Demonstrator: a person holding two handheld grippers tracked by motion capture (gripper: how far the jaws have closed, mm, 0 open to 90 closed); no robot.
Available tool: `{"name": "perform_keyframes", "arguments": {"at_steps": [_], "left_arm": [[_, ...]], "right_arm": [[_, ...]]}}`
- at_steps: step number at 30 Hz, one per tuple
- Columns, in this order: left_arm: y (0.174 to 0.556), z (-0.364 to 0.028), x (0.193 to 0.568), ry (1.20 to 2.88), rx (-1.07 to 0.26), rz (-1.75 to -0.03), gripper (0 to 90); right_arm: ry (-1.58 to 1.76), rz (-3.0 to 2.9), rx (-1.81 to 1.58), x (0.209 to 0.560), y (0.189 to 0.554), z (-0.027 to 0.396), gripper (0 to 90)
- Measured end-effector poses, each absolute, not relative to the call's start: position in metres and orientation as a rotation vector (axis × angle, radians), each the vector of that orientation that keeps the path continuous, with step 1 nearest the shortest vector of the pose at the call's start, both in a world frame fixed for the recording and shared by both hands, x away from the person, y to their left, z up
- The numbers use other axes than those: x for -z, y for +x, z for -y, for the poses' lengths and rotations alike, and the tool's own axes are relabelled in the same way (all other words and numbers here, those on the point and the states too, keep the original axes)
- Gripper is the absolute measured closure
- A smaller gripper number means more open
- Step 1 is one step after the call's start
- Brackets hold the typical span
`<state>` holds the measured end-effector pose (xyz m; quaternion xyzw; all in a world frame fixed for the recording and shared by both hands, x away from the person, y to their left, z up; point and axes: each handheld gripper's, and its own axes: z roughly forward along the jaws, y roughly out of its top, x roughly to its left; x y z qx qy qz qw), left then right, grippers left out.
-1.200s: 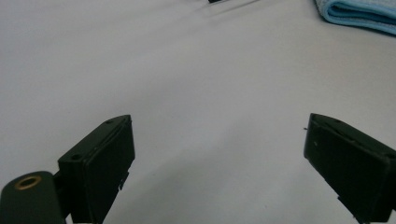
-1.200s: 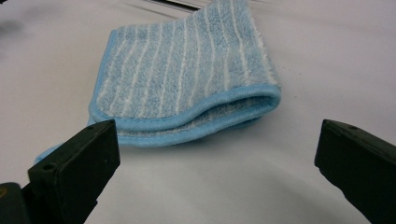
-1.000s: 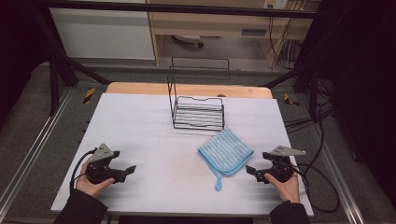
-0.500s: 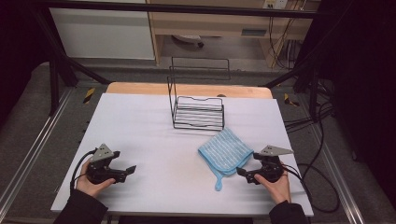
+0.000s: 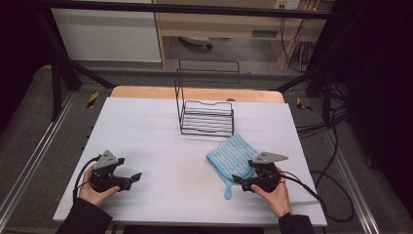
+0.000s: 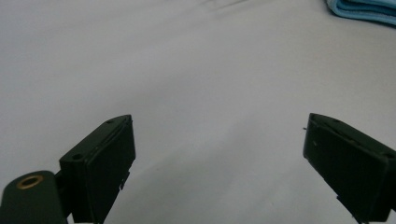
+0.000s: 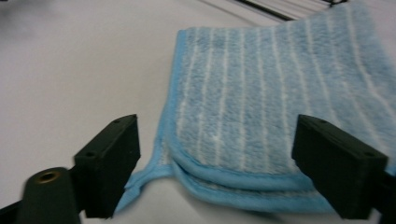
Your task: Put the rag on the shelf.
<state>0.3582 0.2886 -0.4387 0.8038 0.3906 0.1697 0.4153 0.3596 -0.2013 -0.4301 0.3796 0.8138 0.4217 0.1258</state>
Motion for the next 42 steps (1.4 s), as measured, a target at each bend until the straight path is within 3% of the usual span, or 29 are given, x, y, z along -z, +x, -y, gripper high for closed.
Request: {"name": "perform_keyframes", "arguments": {"at_steps": [10,23,42], "left_arm": [[0.359,-0.287,0.439,2.027,-0.425,-0.981,9.7],[0.358,-0.288,0.439,2.028,-0.43,-0.983,10.2],[0.359,-0.287,0.439,2.031,-0.428,-0.981,10.5]], "right_arm": [[1.005,-2.472,-1.133,0.438,0.362,0.164,43.2],[0.959,-2.449,-1.023,0.45,0.362,0.154,46.8],[0.927,-2.448,-0.953,0.447,0.366,0.157,74.8]]}}
